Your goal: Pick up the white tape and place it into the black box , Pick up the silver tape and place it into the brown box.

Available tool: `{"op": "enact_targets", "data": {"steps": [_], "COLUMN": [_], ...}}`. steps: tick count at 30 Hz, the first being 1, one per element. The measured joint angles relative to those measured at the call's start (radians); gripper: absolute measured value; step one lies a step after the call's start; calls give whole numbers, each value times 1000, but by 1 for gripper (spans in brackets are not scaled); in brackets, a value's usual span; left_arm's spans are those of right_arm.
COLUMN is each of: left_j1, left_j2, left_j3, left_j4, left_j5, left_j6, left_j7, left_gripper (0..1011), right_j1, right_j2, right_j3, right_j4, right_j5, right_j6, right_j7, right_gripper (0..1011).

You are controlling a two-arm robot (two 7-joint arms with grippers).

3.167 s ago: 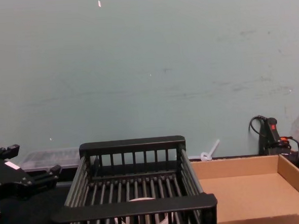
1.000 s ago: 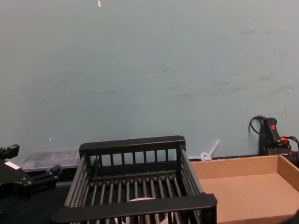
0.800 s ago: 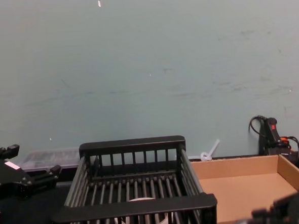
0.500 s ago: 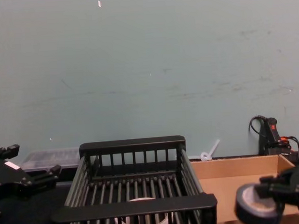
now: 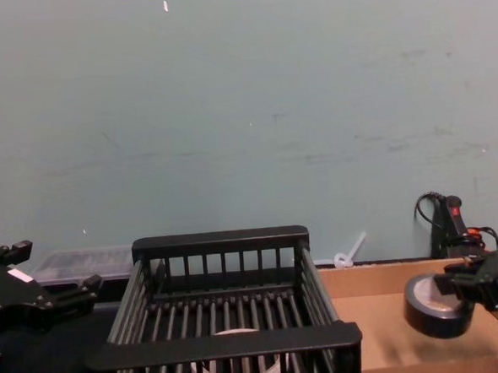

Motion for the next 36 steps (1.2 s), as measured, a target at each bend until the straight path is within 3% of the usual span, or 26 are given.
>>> {"op": "enact_targets", "data": {"steps": [6,16,36], "left_j1": [0,0,0], "left_j2": [0,0,0], "left_j3": [0,0,0], "left_j4": [0,0,0], "left_j5": [0,0,0], "left_j6": [0,0,0], "left_j7": [0,0,0], "left_gripper": [1001,1001,1001], "right_j1": [44,72,73], "right_j2": [-46,-94,-96], "right_j3": [-2,7,8], "right_j4": [88,166,169], "right_j5": [-41,-76,-79], "right_j6": [6,4,1], "right_j7": [-23,-39,-40], "right_gripper": [156,156,156]}}
